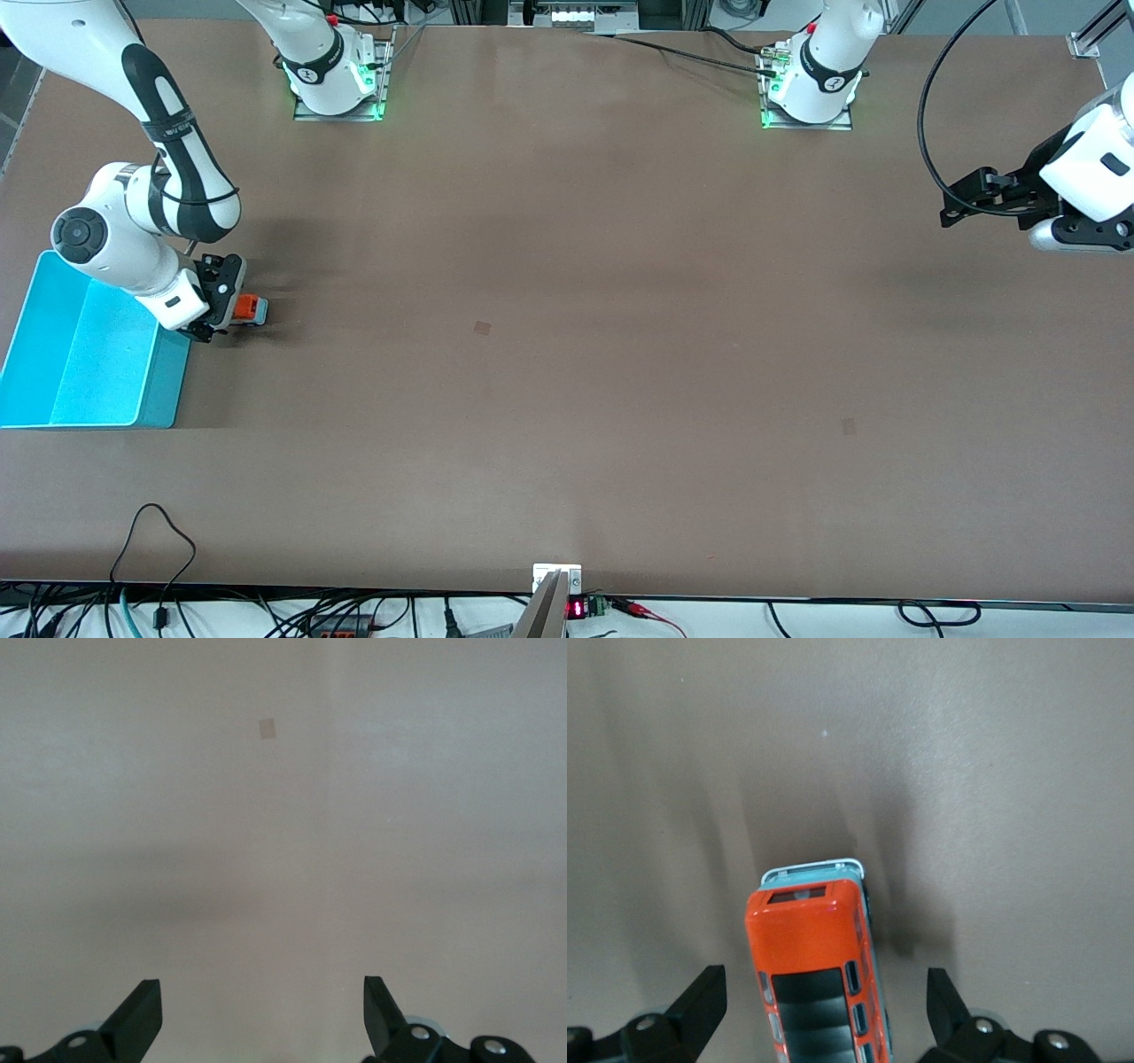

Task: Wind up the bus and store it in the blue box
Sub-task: 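Lower the right gripper onto the orange bus and close on it, then lift the bus with the right gripper over the blue box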

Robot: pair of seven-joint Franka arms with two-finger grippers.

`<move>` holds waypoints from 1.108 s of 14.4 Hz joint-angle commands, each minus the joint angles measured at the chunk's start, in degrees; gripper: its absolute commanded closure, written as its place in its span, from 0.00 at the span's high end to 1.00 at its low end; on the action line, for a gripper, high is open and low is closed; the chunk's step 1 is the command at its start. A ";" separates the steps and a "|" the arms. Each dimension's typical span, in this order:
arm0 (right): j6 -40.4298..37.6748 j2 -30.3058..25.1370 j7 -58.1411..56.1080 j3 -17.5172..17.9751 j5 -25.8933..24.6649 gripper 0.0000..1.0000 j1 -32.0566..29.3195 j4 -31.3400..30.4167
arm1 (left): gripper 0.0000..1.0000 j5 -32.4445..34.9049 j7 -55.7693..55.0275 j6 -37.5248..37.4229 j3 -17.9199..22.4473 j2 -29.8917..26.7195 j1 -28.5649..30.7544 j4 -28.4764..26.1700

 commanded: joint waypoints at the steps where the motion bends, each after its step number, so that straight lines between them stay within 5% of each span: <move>1: 2.48 -0.15 -0.89 0.58 -0.82 1.00 -1.12 -0.99 | 1.00 0.17 0.75 2.60 0.80 -4.65 -0.30 -5.66; 3: 2.84 0.47 -0.89 0.58 -0.91 0.78 -1.29 -0.99 | 1.00 0.17 0.84 2.51 -1.30 -4.48 1.28 -5.57; 5: 3.36 0.38 -1.59 0.58 -0.82 0.42 -1.29 -0.99 | 1.00 0.17 1.02 2.34 -1.92 -3.17 1.99 -3.64; 8: 3.63 0.38 -1.42 0.58 -0.64 0.04 -1.38 -0.99 | 1.00 0.17 2.86 1.37 -3.07 -1.22 3.57 -1.17; 13: 3.02 -1.37 4.97 0.66 -0.47 0.00 -0.42 -0.91 | 1.00 0.17 3.13 0.58 -3.24 -1.14 4.19 -1.61; 16: 1.36 -4.00 16.03 3.99 -0.03 0.00 0.46 1.72 | 1.00 0.17 3.13 -0.13 -3.86 -1.05 4.36 -1.26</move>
